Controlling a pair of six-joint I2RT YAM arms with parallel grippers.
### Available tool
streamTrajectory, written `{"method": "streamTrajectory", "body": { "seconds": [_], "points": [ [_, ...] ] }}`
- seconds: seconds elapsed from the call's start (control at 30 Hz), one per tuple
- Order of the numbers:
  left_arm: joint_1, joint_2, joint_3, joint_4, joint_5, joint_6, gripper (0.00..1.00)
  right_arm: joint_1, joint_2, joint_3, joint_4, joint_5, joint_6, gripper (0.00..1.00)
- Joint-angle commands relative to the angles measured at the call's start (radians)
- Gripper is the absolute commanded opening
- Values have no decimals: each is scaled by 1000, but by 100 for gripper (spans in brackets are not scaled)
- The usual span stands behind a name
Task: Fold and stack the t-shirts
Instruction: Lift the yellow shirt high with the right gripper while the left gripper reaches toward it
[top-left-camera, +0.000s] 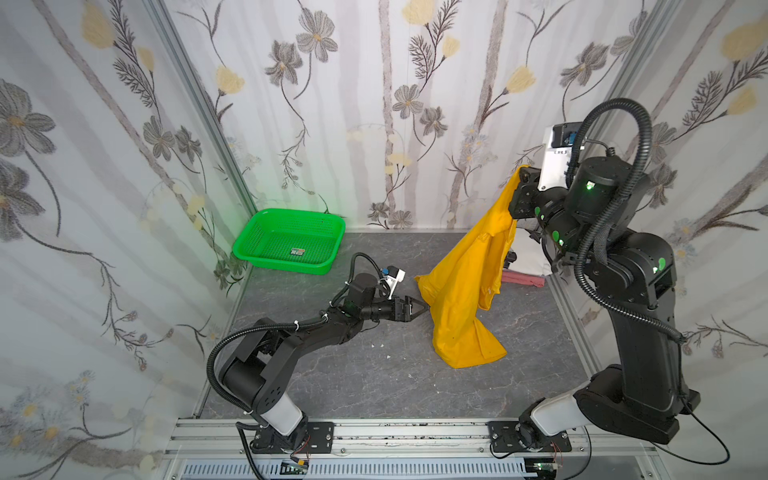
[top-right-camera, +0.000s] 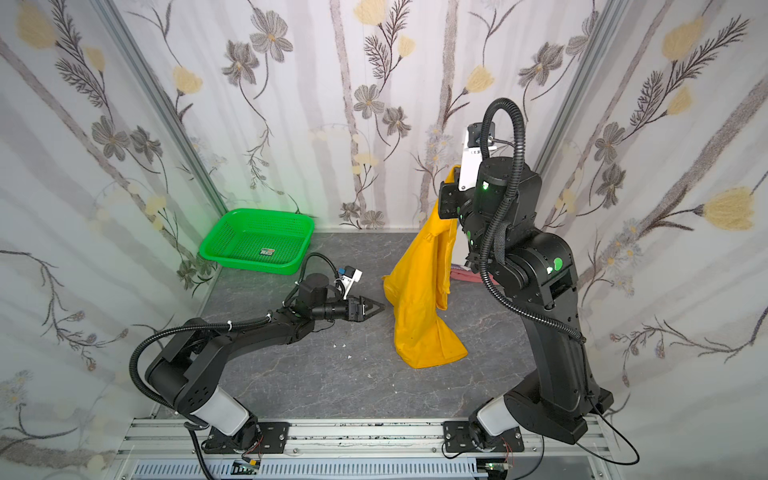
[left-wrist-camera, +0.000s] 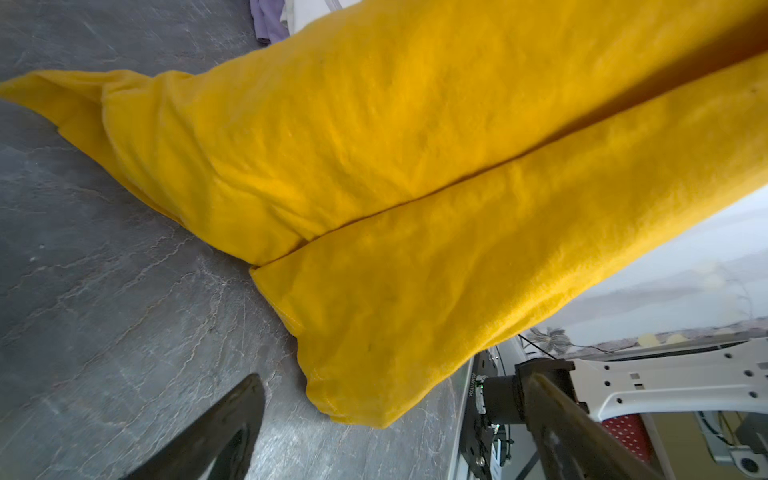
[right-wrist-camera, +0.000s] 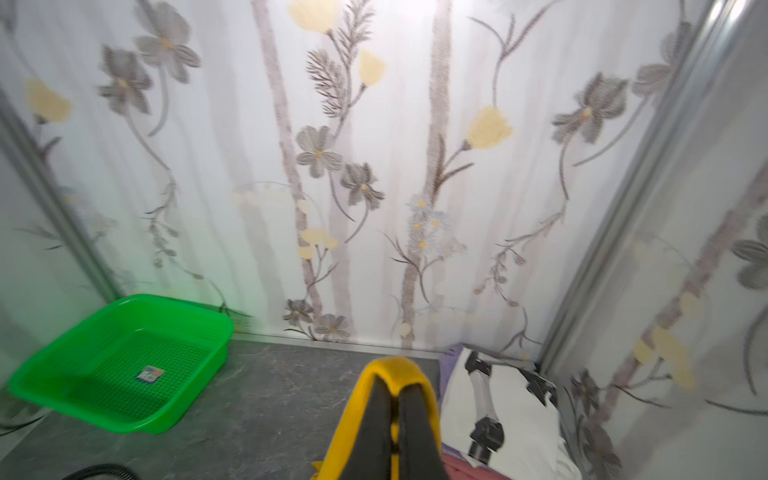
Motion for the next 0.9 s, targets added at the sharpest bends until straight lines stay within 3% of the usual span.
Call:
{"method": "streamTrajectory", "body": {
  "seconds": [0.0, 0.13, 0.2, 0.3, 0.37, 0.43, 0.63, 0.77, 0.87],
  "points": [
    [-28, 52, 57, -68, -97, 82, 99, -48, -88, -112, 94, 217, 39, 0],
    [-32, 94, 71, -26, -98, 42, 100, -168, -235, -309, 169, 231, 87, 0],
    [-31, 79, 73, -33, -123, 41, 100, -211, -292, -391, 249, 77, 61, 0],
    [-13, 3, 112, -171, -247, 22, 100, -199, -258, -366, 285, -262, 17, 0],
    [25, -71, 165, -352, -386, -28, 100, -145, -185, -309, 300, -436, 17, 0],
    [93, -149, 194, -500, -487, -95, 100, -65, -77, -214, 311, -531, 15, 0],
    [361, -426, 142, -695, -525, -168, 100, 174, 360, 358, 359, -657, 34, 0],
    [404, -499, 186, -850, -599, -68, 100, 214, 323, 292, 653, -707, 129, 0],
    [404, -519, 179, -850, -589, -53, 100, 223, 250, 249, 735, -638, 124, 0]
  ]
}}
